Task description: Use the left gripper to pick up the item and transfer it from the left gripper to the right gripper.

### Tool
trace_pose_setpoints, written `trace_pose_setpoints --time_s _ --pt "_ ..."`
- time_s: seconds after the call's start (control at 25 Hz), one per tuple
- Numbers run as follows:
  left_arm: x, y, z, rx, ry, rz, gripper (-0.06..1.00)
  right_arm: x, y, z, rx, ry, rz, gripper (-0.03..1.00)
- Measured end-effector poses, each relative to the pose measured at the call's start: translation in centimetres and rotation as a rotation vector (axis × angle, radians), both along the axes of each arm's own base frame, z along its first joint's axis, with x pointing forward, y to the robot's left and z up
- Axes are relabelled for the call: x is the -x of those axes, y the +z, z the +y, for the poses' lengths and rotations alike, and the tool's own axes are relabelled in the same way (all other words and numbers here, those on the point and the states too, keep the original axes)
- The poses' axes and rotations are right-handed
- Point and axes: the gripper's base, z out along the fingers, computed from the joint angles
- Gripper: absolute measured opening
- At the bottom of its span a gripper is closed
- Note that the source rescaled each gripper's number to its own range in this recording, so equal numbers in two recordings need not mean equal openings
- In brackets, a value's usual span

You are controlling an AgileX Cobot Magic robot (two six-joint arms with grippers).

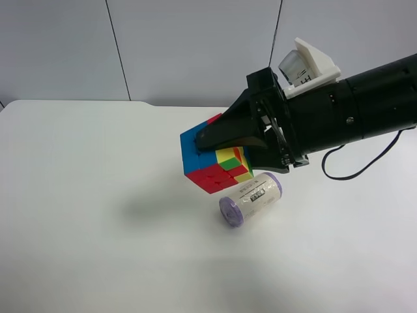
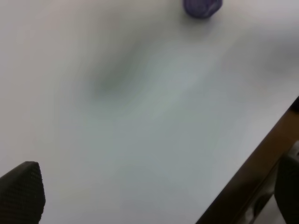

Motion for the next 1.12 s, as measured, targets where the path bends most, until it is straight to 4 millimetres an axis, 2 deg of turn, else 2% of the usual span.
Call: trace_pose_setpoints --time_s 0.24,0.8,0.96,1.12 --pt "1.4 -0.9 1.4 0.104 -0.005 -0.083 1.00 0.0 0.0 0.0 0.002 -0.004 -0.002 0.00" --pt "1.4 -0.8 1.4 0.109 0.004 -0.087 1.00 -0.3 -0.1 -0.1 0.013 -0.033 -0.014 0.00" --pt "1.4 -0.8 1.4 0.106 0.095 -0.090 1.00 -0.3 -0.1 -0.1 0.013 -0.033 -0.014 0.00" --pt "1.5 -0.8 1.3 0.098 0.276 -0.100 1.00 -0.3 -0.1 -0.1 0.011 -0.028 -0.012 0.00"
